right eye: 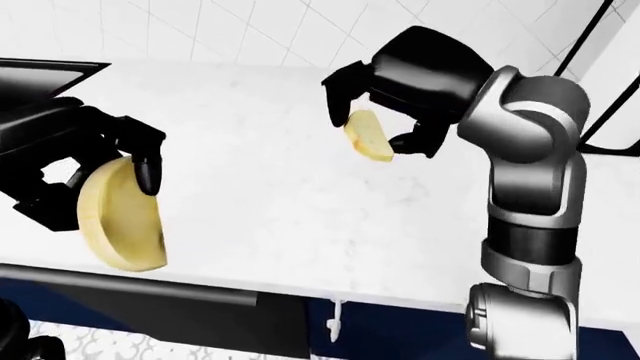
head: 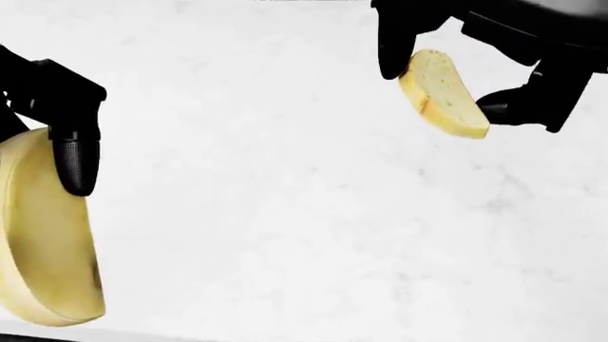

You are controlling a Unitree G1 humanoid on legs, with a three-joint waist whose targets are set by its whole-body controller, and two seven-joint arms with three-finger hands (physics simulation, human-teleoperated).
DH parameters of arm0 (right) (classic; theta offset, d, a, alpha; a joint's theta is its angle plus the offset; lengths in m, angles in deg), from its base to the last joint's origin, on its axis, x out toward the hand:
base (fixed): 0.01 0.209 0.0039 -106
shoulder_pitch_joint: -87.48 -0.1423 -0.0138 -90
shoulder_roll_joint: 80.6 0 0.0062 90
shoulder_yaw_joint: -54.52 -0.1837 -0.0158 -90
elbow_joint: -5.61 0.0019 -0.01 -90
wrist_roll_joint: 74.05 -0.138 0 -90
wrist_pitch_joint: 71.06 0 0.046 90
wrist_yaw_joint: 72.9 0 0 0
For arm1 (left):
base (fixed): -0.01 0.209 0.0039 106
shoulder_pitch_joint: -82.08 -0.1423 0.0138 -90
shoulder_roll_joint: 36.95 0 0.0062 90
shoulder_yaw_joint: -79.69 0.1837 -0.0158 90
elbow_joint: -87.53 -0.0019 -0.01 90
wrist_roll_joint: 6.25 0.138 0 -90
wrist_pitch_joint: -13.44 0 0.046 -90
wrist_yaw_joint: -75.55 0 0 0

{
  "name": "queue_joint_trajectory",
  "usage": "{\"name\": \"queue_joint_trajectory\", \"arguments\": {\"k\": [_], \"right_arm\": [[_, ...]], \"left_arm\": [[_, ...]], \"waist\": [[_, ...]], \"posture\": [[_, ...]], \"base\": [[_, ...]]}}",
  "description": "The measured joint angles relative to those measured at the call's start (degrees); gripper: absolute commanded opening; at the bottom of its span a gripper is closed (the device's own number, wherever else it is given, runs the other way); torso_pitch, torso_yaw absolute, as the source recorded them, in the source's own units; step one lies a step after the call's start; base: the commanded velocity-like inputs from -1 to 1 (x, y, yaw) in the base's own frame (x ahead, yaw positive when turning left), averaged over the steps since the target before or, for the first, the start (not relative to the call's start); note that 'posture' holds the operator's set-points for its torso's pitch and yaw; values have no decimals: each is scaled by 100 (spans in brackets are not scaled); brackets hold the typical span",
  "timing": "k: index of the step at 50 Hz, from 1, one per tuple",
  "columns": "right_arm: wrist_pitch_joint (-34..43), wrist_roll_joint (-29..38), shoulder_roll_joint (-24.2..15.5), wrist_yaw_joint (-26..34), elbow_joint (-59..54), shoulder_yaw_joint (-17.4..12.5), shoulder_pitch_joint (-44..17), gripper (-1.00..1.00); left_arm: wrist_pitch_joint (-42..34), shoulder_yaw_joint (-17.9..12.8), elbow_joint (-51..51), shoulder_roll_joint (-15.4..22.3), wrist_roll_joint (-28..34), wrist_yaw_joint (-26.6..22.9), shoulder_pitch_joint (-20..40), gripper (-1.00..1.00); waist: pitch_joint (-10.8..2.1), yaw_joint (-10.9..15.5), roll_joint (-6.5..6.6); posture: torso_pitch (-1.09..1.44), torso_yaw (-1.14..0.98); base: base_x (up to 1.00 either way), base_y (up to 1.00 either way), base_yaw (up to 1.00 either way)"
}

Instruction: Place the bread and cheese on the cutting board.

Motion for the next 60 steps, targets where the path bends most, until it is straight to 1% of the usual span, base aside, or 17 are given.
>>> {"name": "queue_joint_trajectory", "arguments": {"k": [7,13,18,27,33,35,36,37,38,41,46,48,49,50,52,54,60], "right_arm": [[276,-440,-103,190,867,-144,489,-100],[332,-494,-139,49,746,-121,250,-100],[371,-478,-123,-17,742,-78,193,-100],[396,-541,-124,28,848,-108,244,-100],[357,-555,-80,28,862,-16,252,-100],[328,-549,-86,29,845,-16,264,-100],[320,-544,-105,27,836,-45,268,-100],[318,-541,-120,28,829,-91,292,-100],[324,-538,-121,37,815,-130,325,-100],[348,-517,-134,59,776,-147,328,-100],[300,-538,-135,16,839,-150,320,-100],[294,-531,-136,28,811,-138,331,-100],[301,-523,-137,36,802,-126,314,-100],[298,-517,-105,32,819,-116,316,-100],[253,-520,-62,33,833,-25,363,-100],[224,-521,-68,61,816,25,374,-100],[224,-511,-122,28,824,-112,317,-100]], "left_arm": [[-153,56,-399,188,-54,253,362,-100],[-143,155,-344,154,-68,258,314,-100],[-136,142,-342,132,-60,245,270,-100],[-55,140,-338,111,-48,278,232,-100],[-106,82,-328,129,-10,228,227,-100],[-98,89,-331,126,-2,232,229,-100],[-88,99,-316,110,-3,240,241,-100],[-76,126,-285,80,-11,242,225,-100],[-64,168,-265,64,-28,232,201,-100],[-38,229,-277,54,-65,198,189,-100],[-13,135,-245,61,-29,234,195,-100],[-8,140,-249,61,-30,230,195,-100],[-7,136,-257,66,-30,229,195,-100],[-12,116,-275,85,-27,227,192,-100],[-41,66,-306,86,0,207,129,-100],[-70,77,-315,91,18,179,143,-100],[-34,90,-252,81,-9,202,157,-100]], "waist": [[-2,-28,-5],[-5,-45,18],[-113,-21,145],[-72,-48,202],[-47,-24,45],[-62,-55,-67],[-64,-95,-88],[-42,-152,-35],[-40,-166,-42],[-128,-109,-106],[-51,-27,132],[-47,-36,307],[-73,-30,437],[-103,-13,445],[-35,39,368],[-30,17,289],[-36,-92,-12]], "posture": [[0,0],[0,0],[0,0],[0,0],[0,0],[0,0],[0,0],[0,0],[0,0],[0,0],[0,0],[0,0],[0,0],[0,0],[0,0],[0,0],[0,0]], "base": [[0,0,0],[-2,1,0],[-15,6,0],[-15,15,0],[-15,17,0],[-15,21,0],[-16,24,0],[-14,25,0],[-15,24,0],[-16,25,0],[-15,27,0],[-15,28,0],[-14,32,0],[-15,34,0],[-15,35,0],[-15,35,0],[-14,36,0]]}}
